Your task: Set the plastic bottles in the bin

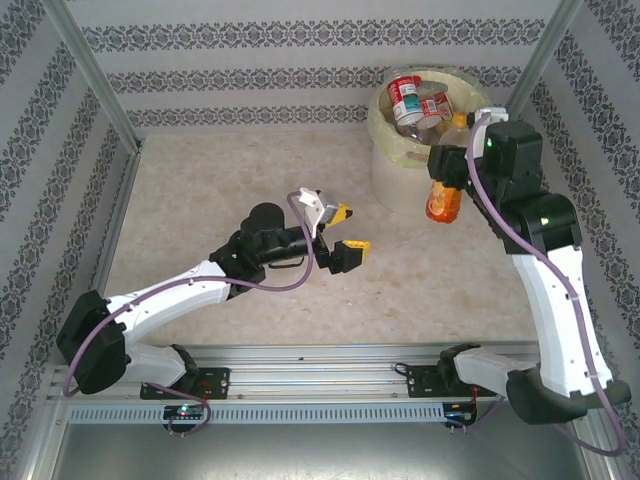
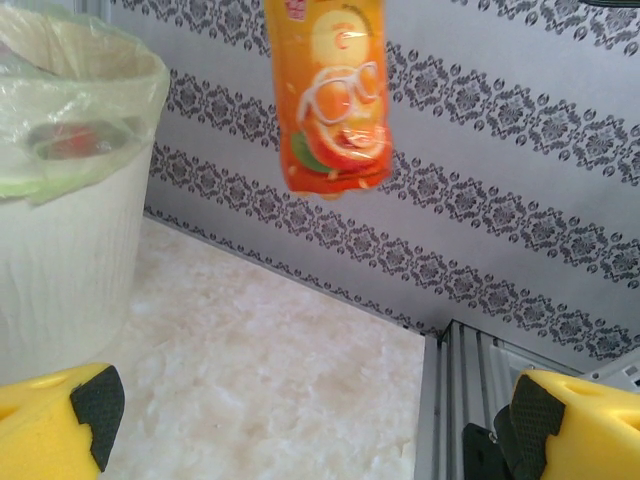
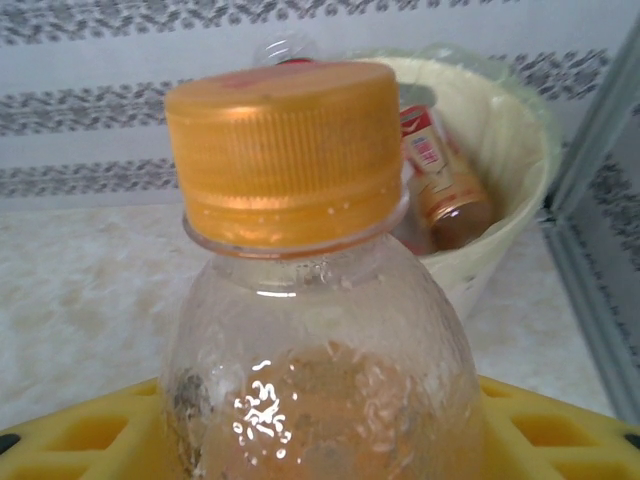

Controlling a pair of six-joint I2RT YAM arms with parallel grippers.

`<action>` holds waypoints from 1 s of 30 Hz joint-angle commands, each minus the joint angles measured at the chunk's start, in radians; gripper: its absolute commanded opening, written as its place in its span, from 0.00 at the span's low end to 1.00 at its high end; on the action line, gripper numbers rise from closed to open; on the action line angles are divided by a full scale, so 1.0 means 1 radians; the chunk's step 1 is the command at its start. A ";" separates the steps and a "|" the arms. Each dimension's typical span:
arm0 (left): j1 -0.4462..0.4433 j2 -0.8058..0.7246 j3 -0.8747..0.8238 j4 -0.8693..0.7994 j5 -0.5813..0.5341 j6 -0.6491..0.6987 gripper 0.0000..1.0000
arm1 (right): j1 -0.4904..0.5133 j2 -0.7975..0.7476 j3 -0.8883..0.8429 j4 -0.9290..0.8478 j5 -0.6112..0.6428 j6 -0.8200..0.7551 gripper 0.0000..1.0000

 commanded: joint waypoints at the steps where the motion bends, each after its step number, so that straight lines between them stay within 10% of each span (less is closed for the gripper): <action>1: 0.016 -0.035 -0.016 0.076 -0.007 0.023 1.00 | -0.010 0.052 0.105 0.001 0.140 -0.078 0.61; 30: 0.031 0.017 -0.004 0.055 0.075 0.002 1.00 | -0.091 0.721 0.772 0.006 0.307 -0.277 0.60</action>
